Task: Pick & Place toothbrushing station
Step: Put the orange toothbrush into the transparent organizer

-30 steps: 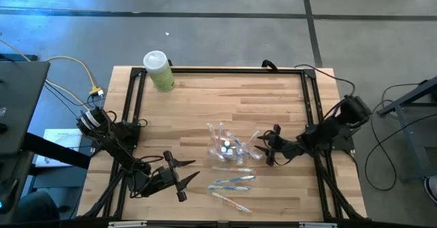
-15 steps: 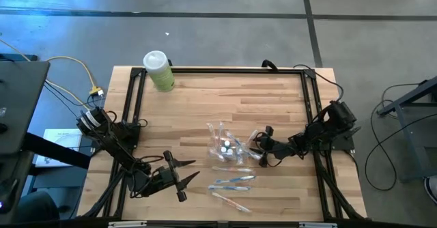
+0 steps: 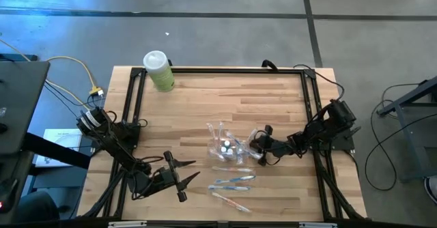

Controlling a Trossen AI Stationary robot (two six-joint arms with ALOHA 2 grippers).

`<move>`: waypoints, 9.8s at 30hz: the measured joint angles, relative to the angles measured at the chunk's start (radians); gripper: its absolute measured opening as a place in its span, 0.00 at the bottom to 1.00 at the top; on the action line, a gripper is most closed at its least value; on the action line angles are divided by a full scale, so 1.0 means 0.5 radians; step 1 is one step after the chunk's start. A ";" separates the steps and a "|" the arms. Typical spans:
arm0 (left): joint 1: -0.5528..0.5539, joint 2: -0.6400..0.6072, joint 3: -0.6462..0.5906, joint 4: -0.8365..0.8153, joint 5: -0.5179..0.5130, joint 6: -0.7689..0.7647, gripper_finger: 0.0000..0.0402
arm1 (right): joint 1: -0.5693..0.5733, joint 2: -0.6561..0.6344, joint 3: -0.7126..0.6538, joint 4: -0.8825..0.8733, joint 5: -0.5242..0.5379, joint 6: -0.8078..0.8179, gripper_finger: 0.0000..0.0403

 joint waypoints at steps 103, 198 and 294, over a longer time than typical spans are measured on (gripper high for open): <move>0.017 0.000 0.000 -0.001 -0.045 0.010 0.47 | 0.603 -0.913 0.662 -1.207 1.019 -0.486 0.01; 0.007 0.000 0.000 -0.052 -0.051 -0.044 0.47 | 0.543 -0.164 0.665 -1.429 -0.257 0.200 0.06; 0.791 -0.001 0.005 0.333 1.650 -0.140 0.02 | 0.549 -0.787 0.661 -0.574 0.186 -0.732 0.21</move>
